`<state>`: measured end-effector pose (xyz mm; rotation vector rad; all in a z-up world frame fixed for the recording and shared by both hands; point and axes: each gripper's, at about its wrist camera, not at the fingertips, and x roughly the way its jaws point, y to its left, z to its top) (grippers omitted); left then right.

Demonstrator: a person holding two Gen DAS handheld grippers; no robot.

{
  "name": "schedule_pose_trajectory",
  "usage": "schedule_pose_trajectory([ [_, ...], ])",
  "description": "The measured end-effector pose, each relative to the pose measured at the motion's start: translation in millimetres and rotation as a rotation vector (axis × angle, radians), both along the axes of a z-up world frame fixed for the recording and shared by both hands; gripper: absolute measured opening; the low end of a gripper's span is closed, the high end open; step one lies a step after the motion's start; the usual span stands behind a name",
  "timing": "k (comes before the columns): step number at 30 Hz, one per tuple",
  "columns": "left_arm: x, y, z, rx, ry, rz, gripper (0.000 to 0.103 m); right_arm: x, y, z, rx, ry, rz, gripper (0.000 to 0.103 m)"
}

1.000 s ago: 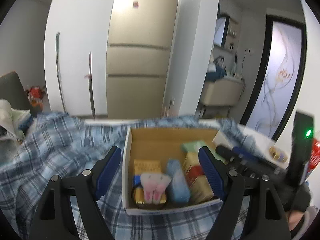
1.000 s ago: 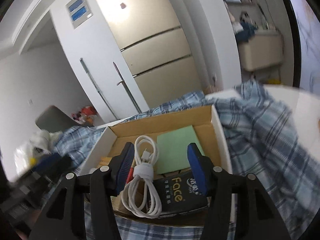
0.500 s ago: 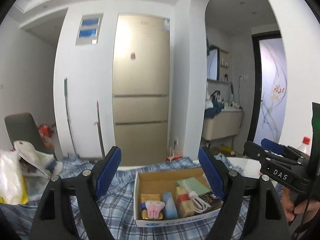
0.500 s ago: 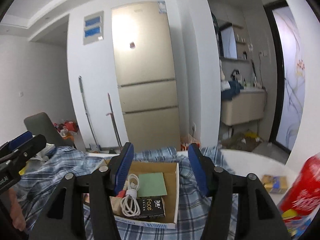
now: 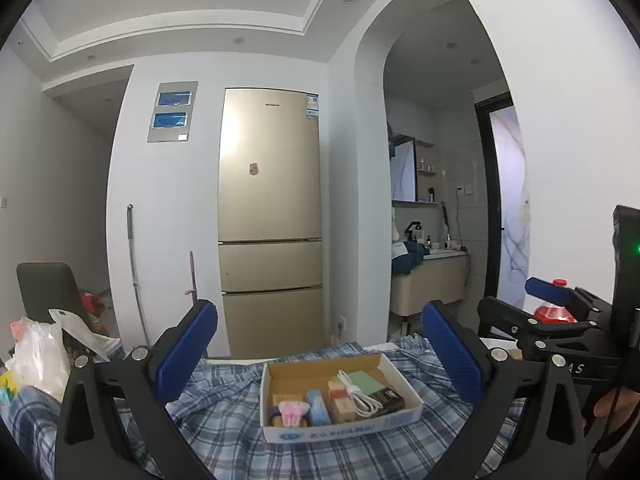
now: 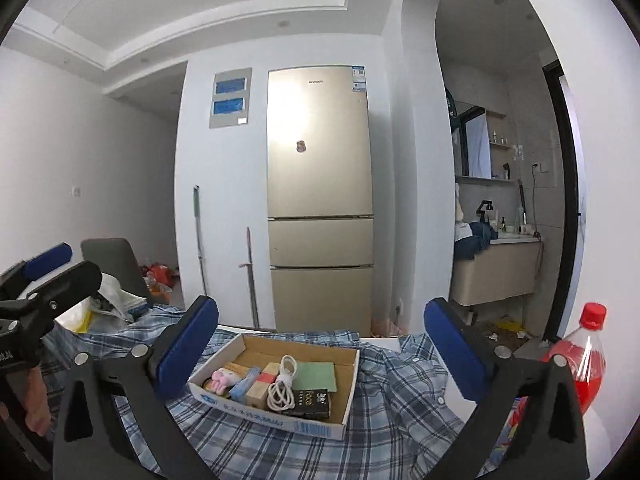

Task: Organize soft objects
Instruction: 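Open both tools and withdraw them from the box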

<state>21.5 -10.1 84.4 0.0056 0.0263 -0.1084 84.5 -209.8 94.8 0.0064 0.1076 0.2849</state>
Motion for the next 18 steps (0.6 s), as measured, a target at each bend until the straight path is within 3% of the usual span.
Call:
schedule_pose_trajectory([
  [13,1.8,11.5,-68.5,0.0,0.067,0.057,0.103,-15.7,-7.5,-47.9,-0.017,0.04,-0.035,0.103],
  [18,3.2,17.5,-73.6,-0.029,0.07,0.061,0.103,-15.7,0.7,-69.5,-0.065,0.066,-0.034,0.103],
])
